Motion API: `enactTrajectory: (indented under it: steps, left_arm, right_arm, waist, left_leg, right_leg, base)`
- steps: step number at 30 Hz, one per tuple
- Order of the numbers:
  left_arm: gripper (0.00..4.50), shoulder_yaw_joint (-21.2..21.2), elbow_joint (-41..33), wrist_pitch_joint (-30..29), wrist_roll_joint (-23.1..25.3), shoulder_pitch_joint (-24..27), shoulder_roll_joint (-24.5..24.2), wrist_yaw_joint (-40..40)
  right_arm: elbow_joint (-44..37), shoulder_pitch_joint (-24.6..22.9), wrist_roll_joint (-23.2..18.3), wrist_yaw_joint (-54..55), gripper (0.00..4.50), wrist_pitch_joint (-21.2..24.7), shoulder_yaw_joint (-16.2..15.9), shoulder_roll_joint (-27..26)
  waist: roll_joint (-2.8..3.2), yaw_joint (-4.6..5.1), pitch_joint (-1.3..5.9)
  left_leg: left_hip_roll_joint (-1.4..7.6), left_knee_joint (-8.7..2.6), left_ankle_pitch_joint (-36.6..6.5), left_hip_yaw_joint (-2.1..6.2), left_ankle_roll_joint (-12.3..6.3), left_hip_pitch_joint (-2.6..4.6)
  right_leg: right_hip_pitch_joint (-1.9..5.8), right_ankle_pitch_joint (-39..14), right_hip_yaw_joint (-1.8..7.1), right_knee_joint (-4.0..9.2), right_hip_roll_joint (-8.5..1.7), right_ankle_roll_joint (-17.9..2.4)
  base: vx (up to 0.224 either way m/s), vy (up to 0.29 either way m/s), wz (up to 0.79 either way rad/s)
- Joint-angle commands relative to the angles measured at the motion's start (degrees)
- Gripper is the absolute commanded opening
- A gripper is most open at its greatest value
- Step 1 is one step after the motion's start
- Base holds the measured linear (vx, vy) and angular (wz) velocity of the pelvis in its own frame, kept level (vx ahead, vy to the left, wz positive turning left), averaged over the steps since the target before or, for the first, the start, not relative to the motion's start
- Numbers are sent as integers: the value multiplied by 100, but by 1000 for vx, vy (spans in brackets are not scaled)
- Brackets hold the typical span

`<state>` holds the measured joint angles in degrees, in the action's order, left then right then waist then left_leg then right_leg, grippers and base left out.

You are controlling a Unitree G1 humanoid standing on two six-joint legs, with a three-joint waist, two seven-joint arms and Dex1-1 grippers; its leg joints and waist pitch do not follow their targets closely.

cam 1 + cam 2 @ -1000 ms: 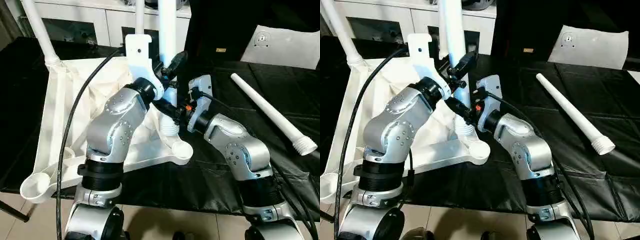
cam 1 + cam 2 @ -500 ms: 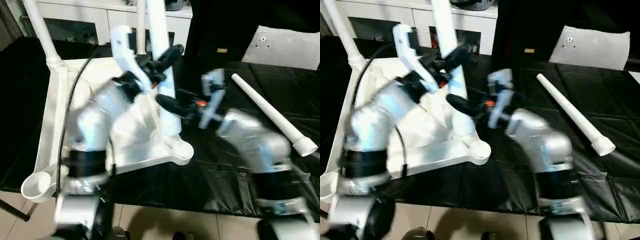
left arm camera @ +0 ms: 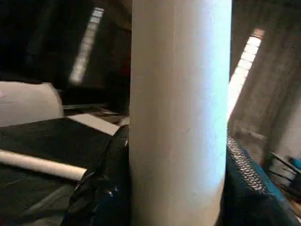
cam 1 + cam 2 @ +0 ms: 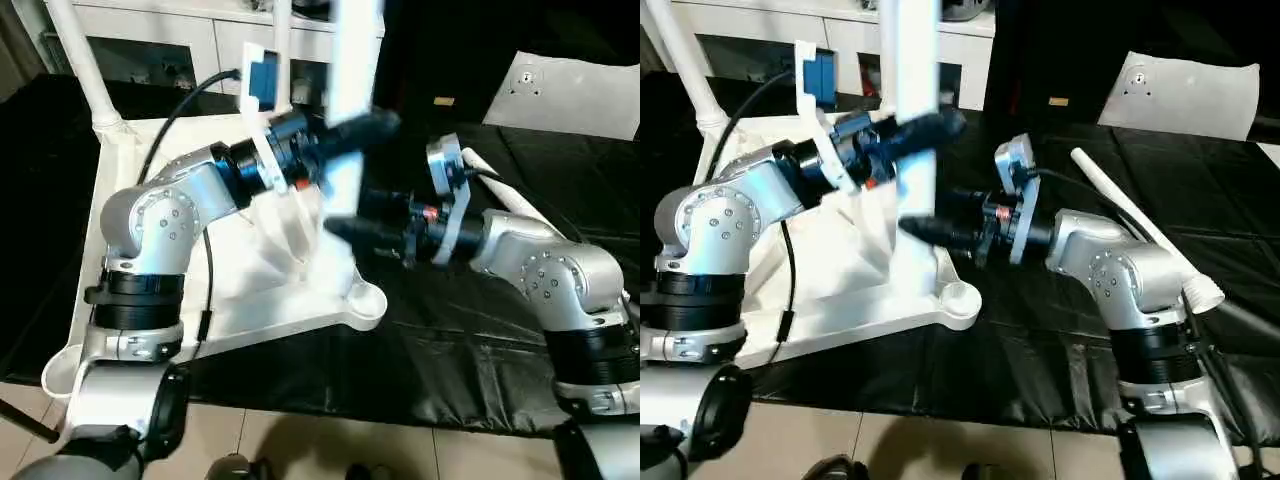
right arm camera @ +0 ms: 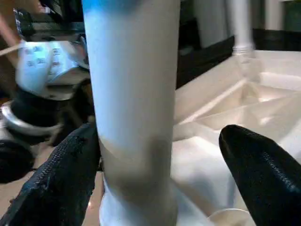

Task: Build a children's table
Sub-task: Pick table leg

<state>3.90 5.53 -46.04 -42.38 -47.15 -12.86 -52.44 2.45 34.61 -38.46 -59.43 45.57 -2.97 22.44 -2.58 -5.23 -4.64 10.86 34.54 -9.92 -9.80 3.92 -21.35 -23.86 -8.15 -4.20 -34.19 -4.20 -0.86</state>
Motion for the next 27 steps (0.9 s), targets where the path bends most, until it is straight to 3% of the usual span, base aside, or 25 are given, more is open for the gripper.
enactTrajectory:
  steps: [1, 8, 9, 12, 13, 27]
  left_arm:
    - [183, -116, -18, 92, -75, -179, -5, -234]
    - [183, -304, 155, 262, -1, -252, 44, -589]
    - [183, -333, 164, 288, 21, -253, 40, -646]
    - [183, -407, 156, 324, 48, -244, 27, -768]
    - [183, -435, 149, 310, 50, -249, 18, -806]
    - [183, -624, 127, 354, 70, -263, 27, -1020]
  right_arm:
    - [-96, 74, -129, -234, 420, 75, -69, 108]
    - [-101, 90, -23, -752, 434, -53, -333, 254]
    - [-85, 97, -16, -797, 406, -62, -360, 266]
    - [-70, 84, 64, -956, 379, -142, -496, 310]
    - [-54, 81, 86, -987, 379, -157, -530, 306]
    - [35, 89, 159, -1131, 238, -311, -631, 216]
  waist:
    - [-34, -17, 516]
    - [-70, -21, 507]
    - [-72, -15, 507]
    - [-64, -19, 510]
    - [-89, -19, 518]
    - [-82, -18, 514]
  left_leg:
    - [166, -349, -816, 9, -98, 55]
    - [160, -342, -888, 12, -74, 54]
    - [162, -344, -885, 14, -67, 52]
    - [174, -348, -854, 19, -64, 56]
    - [171, -340, -828, 14, -71, 52]
    - [169, -341, -844, 16, -66, 49]
  right_leg:
    - [367, -1884, 235, 372, -353, -851]
    - [366, -2282, 221, 416, -365, -714]
    - [365, -2307, 222, 415, -363, -695]
    - [359, -2242, 225, 405, -364, -706]
    - [364, -2190, 228, 394, -365, -722]
    - [365, -2174, 222, 390, -360, -776]
  base:
    - [0, 0, 0]
    - [0, 0, 0]
    - [0, 0, 0]
    - [0, 0, 0]
    - [0, 0, 0]
    - [0, 0, 0]
